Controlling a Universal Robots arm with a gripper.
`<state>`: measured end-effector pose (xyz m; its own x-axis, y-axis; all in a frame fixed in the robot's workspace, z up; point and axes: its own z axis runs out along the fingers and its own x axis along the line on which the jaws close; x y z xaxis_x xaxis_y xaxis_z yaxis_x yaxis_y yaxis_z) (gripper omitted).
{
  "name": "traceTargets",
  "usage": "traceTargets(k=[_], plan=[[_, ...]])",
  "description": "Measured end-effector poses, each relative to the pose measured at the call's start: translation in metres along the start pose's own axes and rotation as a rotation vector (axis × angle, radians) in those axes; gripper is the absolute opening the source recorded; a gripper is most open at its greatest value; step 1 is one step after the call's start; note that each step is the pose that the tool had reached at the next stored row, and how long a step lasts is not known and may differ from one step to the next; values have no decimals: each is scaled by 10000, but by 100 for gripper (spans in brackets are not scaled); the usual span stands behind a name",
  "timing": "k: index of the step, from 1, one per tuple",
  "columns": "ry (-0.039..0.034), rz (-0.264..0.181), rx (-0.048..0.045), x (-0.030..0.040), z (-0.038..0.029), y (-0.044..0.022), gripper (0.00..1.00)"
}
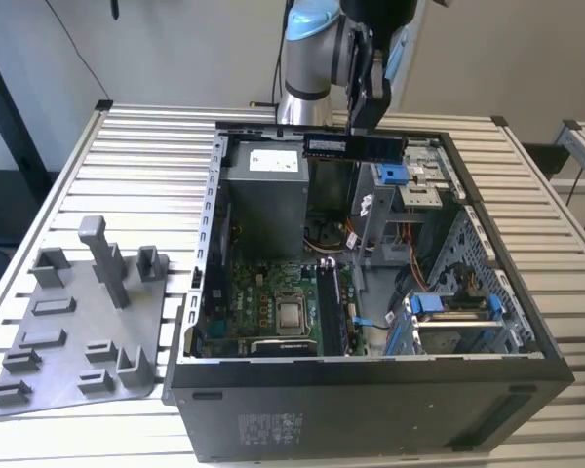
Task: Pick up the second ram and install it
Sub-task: 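Insert the second ram into the second slot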
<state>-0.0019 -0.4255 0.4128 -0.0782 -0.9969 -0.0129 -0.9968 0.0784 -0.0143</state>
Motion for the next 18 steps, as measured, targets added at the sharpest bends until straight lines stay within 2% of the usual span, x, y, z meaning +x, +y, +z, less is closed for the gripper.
traceTargets(k=[12,16,18], plan=[[23,1506,19,0,14,0,14],[30,1873,24,0,18,0,14],[31,1896,25,0,18,0,14]])
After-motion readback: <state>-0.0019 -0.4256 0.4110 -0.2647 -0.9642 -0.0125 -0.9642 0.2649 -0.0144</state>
